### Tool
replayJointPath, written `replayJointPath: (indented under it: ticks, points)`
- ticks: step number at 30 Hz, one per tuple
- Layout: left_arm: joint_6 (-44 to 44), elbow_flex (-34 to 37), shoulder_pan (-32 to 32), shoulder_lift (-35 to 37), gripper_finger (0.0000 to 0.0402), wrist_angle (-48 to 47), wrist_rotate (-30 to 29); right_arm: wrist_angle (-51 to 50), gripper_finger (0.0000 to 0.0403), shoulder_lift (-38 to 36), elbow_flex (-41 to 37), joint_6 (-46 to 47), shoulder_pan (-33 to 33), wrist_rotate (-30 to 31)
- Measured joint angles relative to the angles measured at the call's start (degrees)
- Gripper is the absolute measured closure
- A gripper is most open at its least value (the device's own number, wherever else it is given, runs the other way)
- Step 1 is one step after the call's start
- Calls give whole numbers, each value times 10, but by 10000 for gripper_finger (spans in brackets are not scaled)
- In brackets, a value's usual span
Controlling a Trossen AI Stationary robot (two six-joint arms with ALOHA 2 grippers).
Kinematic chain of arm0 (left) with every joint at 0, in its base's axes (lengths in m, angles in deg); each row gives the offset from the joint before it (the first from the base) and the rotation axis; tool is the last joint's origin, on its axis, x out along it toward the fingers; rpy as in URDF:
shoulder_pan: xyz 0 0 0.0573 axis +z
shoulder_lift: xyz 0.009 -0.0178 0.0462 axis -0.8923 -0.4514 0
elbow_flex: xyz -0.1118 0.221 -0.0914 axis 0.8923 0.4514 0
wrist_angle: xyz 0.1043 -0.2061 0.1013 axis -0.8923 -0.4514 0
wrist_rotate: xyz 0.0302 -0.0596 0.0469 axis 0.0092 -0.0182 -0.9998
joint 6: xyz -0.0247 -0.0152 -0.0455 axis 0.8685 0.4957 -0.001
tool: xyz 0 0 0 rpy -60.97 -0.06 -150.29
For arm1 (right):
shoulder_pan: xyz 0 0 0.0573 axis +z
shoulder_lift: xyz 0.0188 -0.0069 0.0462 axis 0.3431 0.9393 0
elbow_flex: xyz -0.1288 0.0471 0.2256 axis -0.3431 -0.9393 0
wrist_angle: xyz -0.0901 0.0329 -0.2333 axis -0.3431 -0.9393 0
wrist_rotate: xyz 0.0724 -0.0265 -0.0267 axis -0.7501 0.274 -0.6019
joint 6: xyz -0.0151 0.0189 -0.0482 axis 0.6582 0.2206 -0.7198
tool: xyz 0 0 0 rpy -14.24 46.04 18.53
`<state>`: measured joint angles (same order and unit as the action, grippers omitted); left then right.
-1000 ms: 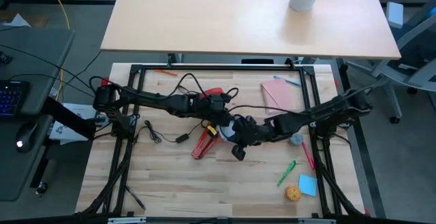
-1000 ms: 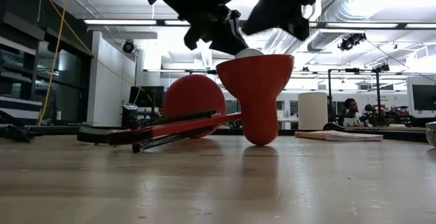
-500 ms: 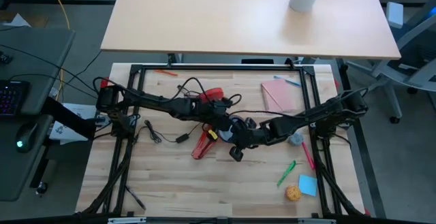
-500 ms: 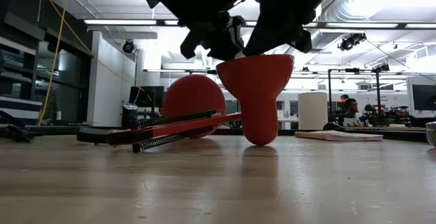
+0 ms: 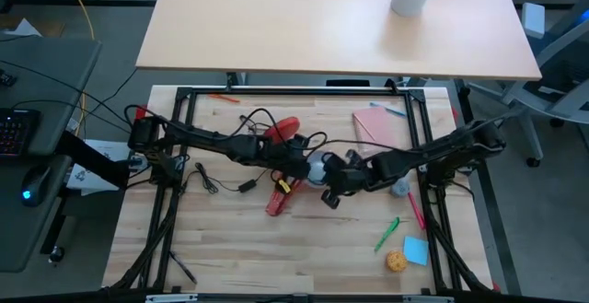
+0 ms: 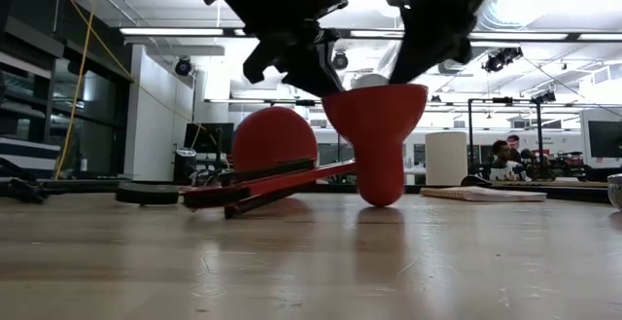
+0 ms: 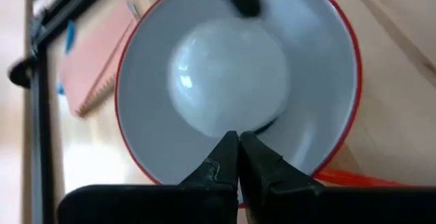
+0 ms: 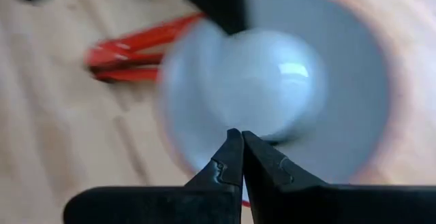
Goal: Screw lightbulb
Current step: Remove the lightbulb from the lamp
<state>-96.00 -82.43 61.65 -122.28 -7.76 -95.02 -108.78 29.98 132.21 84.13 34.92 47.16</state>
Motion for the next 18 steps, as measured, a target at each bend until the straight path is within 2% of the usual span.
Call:
replayJointPath:
  ticks: [7, 11, 18]
  points:
    - [92, 0, -21, 1, 402, -16, 38, -74, 403, -48, -1, -27, -21, 58]
    - [98, 2, -36, 17, 402, -39, 44, -81, 403, -83, -1, -43, -33, 79]
    - [56, 2, -15, 45, 402, -24, -15, -43, 403, -114, -1, -38, -32, 48]
